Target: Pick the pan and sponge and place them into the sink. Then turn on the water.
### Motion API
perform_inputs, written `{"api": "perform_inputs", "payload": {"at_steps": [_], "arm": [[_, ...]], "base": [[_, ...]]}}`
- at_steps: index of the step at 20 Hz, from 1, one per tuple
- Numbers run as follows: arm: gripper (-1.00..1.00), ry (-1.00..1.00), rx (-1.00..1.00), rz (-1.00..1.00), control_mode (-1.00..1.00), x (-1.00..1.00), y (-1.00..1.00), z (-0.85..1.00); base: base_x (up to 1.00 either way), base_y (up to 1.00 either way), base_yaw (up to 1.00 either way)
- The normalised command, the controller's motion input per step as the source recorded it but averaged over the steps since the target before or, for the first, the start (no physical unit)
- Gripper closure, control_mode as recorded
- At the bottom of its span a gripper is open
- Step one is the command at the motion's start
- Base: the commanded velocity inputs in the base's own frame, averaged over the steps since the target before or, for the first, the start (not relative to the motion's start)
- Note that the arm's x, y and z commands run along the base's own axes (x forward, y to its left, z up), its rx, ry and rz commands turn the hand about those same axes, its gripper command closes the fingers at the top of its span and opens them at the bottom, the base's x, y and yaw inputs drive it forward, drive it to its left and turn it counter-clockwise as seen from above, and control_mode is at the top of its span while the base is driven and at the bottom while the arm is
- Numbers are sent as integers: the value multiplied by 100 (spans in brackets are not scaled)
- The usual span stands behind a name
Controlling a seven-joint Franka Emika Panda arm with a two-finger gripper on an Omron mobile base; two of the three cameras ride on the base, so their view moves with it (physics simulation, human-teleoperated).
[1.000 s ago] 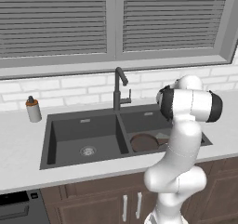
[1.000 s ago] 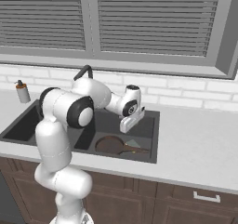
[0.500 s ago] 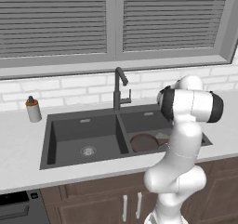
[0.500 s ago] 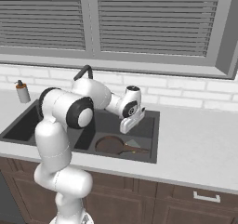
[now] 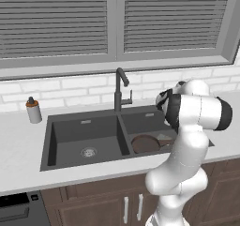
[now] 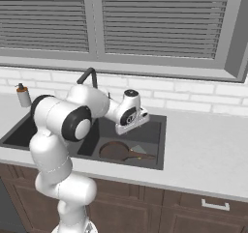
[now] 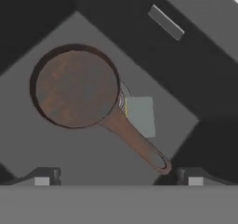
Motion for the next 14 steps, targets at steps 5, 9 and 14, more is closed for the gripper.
{"api": "perform_inputs", "payload": {"at_steps": [5, 9, 14], "arm": [[-100, -2, 8, -49, -100, 18, 40, 40], [-100, 6, 13, -38, -100, 13, 25, 33], [-100, 21, 18, -31, -100, 10, 2, 29]], "base": [[0, 0, 0], [0, 0, 0], [0, 0, 0]]}}
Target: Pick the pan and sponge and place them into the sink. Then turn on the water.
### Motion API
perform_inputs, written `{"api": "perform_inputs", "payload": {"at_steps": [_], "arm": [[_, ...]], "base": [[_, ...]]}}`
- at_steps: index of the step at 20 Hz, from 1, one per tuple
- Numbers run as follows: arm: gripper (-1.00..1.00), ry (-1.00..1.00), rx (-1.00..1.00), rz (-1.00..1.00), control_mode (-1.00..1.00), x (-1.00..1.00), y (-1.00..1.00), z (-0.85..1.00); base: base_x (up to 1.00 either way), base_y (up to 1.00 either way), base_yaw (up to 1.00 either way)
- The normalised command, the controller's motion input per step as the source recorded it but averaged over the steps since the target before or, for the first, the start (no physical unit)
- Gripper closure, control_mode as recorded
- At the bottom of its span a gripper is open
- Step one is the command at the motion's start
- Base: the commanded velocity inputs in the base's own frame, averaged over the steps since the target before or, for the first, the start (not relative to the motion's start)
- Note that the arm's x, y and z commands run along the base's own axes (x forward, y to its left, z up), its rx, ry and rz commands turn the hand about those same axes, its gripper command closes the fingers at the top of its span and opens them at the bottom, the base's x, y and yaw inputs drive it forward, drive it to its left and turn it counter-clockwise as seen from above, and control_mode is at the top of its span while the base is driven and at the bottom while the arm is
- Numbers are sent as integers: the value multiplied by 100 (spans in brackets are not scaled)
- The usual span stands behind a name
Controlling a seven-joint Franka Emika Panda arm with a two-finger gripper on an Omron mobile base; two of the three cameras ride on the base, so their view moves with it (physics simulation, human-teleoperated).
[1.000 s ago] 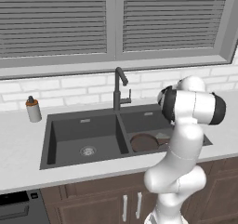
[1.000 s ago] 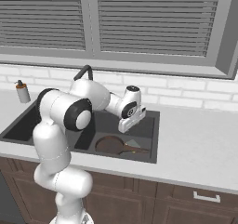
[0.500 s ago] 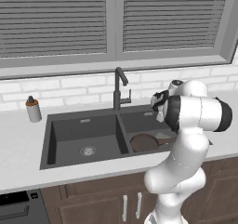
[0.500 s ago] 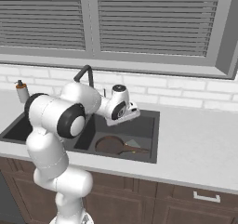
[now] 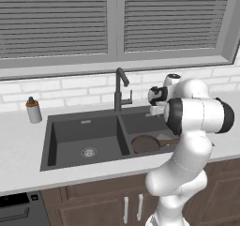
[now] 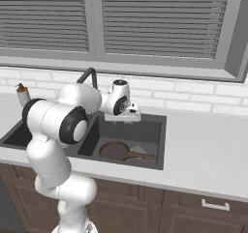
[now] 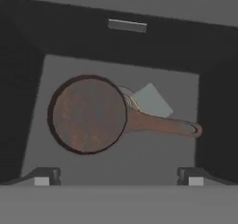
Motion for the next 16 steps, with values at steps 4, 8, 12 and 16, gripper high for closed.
{"api": "perform_inputs", "payload": {"at_steps": [4, 8, 12, 16], "arm": [[-100, 28, 17, -14, -100, 6, -13, 11], [-100, 12, 5, 0, -100, 3, -7, 5], [-100, -5, 10, 0, -100, -7, -4, 0], [-100, -16, 15, 0, -100, -18, -3, 0]], "base": [[0, 0, 0], [0, 0, 0], [0, 0, 0], [0, 0, 0]]}}
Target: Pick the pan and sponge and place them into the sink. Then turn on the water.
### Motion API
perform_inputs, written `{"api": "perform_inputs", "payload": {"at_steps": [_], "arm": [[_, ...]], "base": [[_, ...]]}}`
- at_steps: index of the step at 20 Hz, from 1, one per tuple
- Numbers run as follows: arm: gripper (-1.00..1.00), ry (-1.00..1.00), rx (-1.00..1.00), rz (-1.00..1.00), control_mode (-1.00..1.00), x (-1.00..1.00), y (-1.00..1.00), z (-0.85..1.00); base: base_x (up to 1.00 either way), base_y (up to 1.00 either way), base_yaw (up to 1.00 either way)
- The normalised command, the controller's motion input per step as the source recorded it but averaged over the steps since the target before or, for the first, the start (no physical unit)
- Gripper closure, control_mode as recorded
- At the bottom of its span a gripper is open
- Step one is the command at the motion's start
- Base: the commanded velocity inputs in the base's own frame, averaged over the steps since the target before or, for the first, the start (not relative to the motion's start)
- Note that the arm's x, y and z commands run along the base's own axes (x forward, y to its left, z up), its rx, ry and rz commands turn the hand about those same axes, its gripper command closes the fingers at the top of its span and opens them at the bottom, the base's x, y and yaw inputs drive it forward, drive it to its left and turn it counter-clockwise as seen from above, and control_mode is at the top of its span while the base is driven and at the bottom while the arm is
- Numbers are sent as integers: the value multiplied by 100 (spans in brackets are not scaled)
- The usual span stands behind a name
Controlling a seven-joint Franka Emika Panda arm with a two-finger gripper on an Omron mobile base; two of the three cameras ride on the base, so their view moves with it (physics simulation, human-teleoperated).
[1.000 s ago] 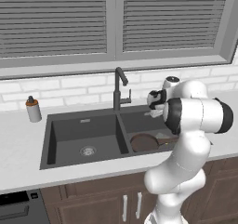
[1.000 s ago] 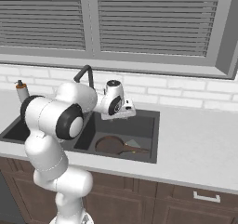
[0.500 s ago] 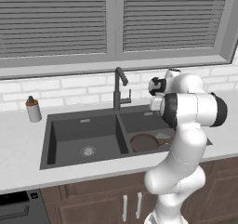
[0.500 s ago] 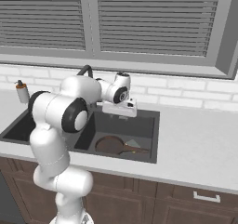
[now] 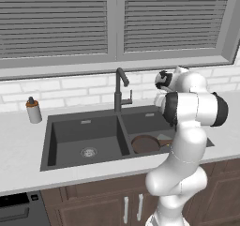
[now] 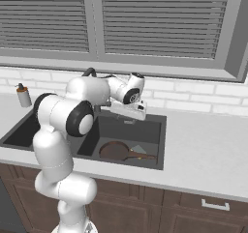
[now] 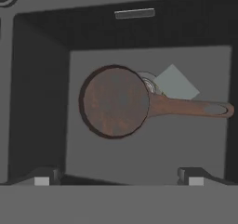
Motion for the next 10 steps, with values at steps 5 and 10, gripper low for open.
{"api": "perform_inputs", "payload": {"at_steps": [5, 10], "arm": [[-100, -18, 17, 0, -100, -14, 0, 0], [-100, -16, 15, 0, -100, -1, 1, 0]], "base": [[0, 0, 0], [0, 0, 0]]}}
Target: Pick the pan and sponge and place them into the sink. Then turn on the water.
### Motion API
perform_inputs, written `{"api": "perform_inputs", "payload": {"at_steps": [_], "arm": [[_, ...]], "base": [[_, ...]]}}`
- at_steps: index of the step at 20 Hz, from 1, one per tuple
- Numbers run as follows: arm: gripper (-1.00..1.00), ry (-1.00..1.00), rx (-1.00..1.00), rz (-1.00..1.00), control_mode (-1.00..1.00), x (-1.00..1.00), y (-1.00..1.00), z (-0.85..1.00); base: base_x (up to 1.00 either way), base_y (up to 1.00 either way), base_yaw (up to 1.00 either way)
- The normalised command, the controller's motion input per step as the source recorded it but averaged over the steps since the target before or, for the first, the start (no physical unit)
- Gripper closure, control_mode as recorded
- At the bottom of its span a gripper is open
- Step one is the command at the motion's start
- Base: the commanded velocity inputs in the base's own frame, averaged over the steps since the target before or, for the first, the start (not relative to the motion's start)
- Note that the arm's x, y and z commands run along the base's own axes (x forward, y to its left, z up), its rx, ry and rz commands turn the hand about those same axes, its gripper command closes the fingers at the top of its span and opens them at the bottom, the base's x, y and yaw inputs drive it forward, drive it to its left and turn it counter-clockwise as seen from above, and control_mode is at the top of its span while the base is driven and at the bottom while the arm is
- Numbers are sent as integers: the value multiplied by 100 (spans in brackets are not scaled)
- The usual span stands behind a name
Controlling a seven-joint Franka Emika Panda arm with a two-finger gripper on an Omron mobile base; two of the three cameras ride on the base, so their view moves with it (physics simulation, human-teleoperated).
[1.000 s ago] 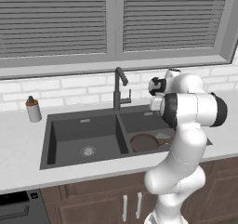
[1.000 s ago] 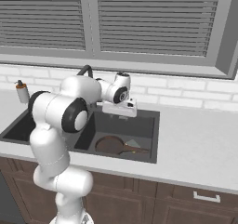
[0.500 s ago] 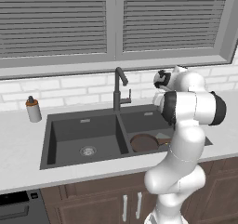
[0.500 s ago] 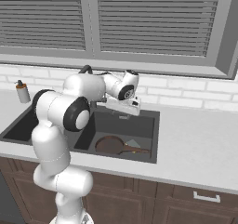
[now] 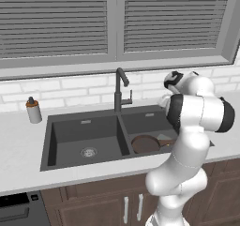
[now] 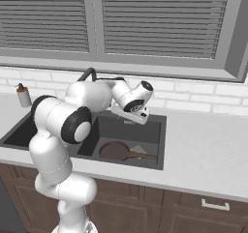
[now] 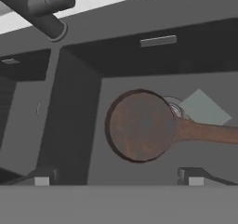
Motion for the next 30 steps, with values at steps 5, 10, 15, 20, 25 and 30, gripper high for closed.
{"api": "perform_inputs", "payload": {"at_steps": [5, 10, 15, 20, 25, 30], "arm": [[-100, -10, 12, 0, -100, 0, 12, 0], [-100, -3, 5, 0, -100, 0, 16, 0], [-100, 0, 0, 0, -100, 0, 2, 0], [-100, -1, 1, 0, -100, 0, 21, -1], [-100, -6, 7, 0, -100, 0, 32, 0], [-100, -4, 6, -3, -100, 0, 31, 0]], "base": [[0, 0, 0], [0, 0, 0], [0, 0, 0], [0, 0, 0], [0, 0, 0], [0, 0, 0]]}}
